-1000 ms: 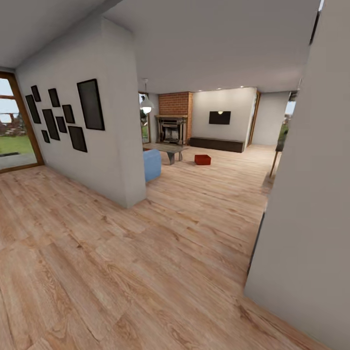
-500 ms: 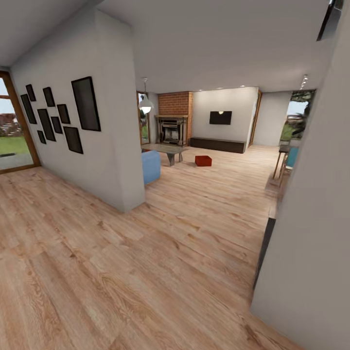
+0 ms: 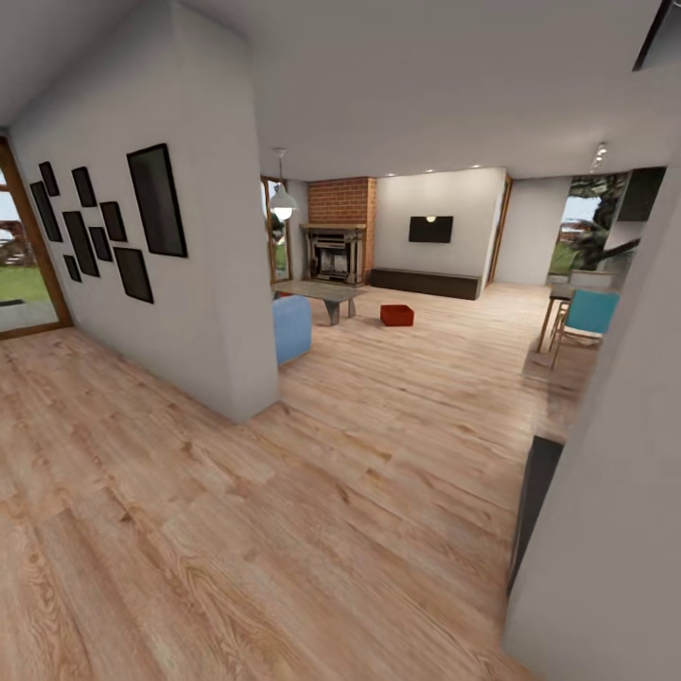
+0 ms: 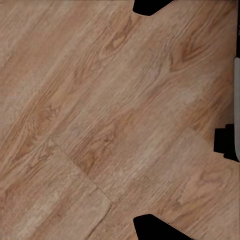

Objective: Move the two storage containers from the living room to the garage. In the garage, place one container on the floor and stack the other container on top of it (either order is fine).

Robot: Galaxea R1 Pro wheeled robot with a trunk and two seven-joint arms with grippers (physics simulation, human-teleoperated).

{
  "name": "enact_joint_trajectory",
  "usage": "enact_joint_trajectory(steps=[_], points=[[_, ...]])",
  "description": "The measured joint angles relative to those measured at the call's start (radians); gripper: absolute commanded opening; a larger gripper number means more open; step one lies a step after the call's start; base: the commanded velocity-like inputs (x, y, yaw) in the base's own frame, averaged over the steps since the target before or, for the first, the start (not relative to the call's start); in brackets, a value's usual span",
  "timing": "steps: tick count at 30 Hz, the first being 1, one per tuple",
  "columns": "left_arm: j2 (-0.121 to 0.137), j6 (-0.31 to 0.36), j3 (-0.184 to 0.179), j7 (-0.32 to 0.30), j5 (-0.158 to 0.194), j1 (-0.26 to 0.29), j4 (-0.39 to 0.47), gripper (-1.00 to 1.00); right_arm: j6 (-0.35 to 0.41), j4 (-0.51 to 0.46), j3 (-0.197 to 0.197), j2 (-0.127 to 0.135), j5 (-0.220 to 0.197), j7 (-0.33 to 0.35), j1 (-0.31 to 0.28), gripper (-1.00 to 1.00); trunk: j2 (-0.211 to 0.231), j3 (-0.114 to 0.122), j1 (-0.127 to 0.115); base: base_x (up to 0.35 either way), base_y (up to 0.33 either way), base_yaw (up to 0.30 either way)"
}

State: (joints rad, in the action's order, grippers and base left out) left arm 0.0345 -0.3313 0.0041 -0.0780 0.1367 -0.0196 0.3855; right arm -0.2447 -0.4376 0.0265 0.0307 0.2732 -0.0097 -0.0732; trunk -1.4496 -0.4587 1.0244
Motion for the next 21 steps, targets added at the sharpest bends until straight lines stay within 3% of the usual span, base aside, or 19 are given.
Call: enact_joint_trajectory(steps=[21], points=[[0.001,0.0,0.0,0.0,0.0,0.0,0.0,1.0,0.0,0.0,0.001,0.0,0.0,0.0,0.0,1.0,0.0,0.0,0.0,0.329,0.0,0.0]])
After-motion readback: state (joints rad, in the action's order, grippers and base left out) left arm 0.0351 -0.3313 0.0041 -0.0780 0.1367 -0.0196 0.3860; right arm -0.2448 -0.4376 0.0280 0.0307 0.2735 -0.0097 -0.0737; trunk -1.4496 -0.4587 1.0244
